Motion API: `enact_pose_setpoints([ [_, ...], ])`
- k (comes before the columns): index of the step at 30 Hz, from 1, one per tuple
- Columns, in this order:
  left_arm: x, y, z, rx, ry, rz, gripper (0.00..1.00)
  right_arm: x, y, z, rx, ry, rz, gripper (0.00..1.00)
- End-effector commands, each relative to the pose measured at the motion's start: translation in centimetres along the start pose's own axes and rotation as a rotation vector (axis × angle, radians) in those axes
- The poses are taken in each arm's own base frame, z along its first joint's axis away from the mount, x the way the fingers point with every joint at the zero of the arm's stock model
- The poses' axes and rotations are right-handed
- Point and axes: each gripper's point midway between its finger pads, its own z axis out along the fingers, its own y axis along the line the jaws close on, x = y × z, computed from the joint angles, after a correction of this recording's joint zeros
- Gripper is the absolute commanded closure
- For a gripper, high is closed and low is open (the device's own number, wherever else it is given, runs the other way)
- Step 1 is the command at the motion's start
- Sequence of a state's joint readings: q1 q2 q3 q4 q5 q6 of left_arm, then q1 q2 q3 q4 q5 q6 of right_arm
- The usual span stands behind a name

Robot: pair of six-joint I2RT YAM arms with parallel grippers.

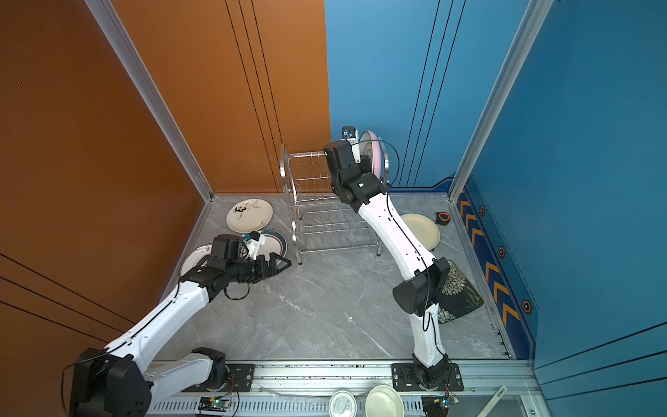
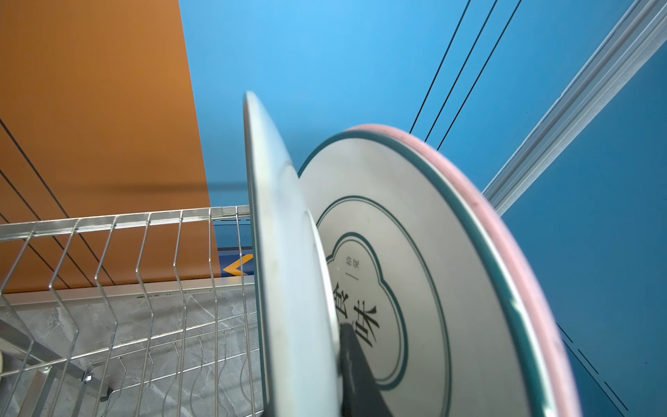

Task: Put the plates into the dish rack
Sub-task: 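Lower the plate upright into the top rack slot beside the white plate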

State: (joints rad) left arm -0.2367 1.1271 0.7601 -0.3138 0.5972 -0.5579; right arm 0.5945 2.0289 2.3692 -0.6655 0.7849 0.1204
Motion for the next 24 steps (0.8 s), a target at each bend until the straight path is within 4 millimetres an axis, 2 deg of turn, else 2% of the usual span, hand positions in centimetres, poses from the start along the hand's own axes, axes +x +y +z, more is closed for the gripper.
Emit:
enact_pose_setpoints([
  [1, 0.4, 0.4, -0.1, -0.026, 0.007, -0.012, 0.02, -0.6, -0.7, -0.8, -0.013, -0.008, 0.021, 0.78],
  [15, 0.5, 0.1, -0.2, -0.023, 0.002, -0.008, 0.02, -1.8, -1.6, -2.7, -0.018, -0.029, 0.003, 0.61],
  [24, 0.8, 0.0, -0.2, -0.028, 0.0, 0.0, 0.02, -3.0, -2.6, -5.4, -0.052, -0.051, 0.018, 0.46],
])
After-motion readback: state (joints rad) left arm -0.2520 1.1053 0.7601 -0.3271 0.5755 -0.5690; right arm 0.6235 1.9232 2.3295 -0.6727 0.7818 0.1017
